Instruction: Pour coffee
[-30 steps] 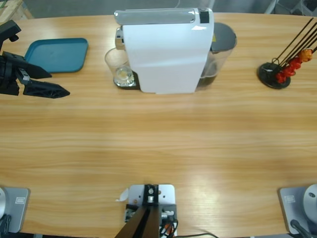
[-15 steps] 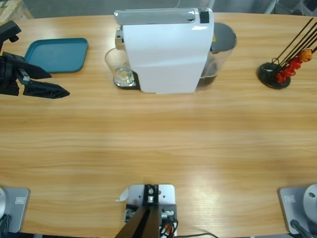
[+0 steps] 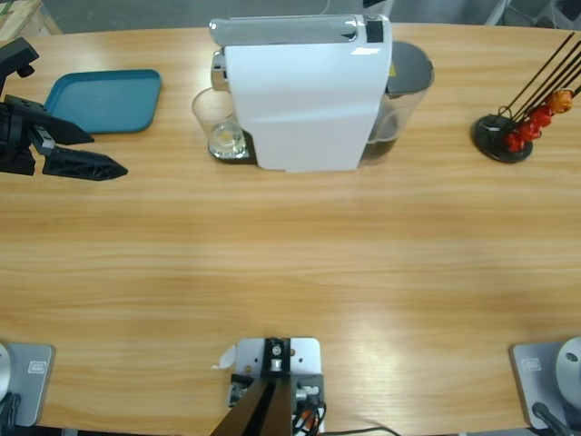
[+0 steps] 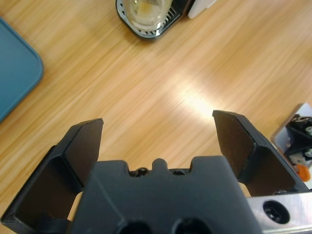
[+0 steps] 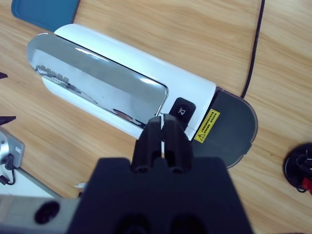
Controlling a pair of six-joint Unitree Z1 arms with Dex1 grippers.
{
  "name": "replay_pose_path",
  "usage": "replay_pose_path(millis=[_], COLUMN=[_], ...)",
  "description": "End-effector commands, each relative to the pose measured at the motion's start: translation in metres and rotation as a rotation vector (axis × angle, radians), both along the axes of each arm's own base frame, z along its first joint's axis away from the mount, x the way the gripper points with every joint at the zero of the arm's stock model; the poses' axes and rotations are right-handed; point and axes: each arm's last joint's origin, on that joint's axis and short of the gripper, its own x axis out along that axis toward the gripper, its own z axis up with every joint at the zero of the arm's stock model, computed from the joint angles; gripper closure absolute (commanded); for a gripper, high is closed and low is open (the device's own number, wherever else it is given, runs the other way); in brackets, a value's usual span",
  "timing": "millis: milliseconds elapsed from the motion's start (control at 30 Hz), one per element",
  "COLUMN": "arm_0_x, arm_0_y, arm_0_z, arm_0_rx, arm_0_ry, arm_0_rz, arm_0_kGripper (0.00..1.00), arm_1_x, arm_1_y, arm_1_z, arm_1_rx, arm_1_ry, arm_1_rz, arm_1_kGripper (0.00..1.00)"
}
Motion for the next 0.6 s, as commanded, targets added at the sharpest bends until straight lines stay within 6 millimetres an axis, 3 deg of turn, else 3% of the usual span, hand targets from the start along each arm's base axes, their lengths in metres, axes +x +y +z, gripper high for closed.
replay_pose_path(millis=[33, 600], arm_0_x=[-0.0027, -0.0001], arm_0_y=[0.0, -0.0031], arm_0_z=[-0.012, -0.014], arm_0_rx=[0.03, 0.033], arm_0_ry=[0.053, 0.061], arm_0_rz=[0.007, -0.002], arm_0_kGripper=[0.023, 0.023], arm_1_x=[0.011, 0.0118], arm_1_y=[0.0096, 0.0075], arm_1_z=[-0.0203, -0.0241], arm_1_rx=[-0.049, -0.074], arm_1_ry=[0.043, 0.044], arm_1_rz=[-0.01, -0.018], arm_1_kGripper=[1.0, 1.0])
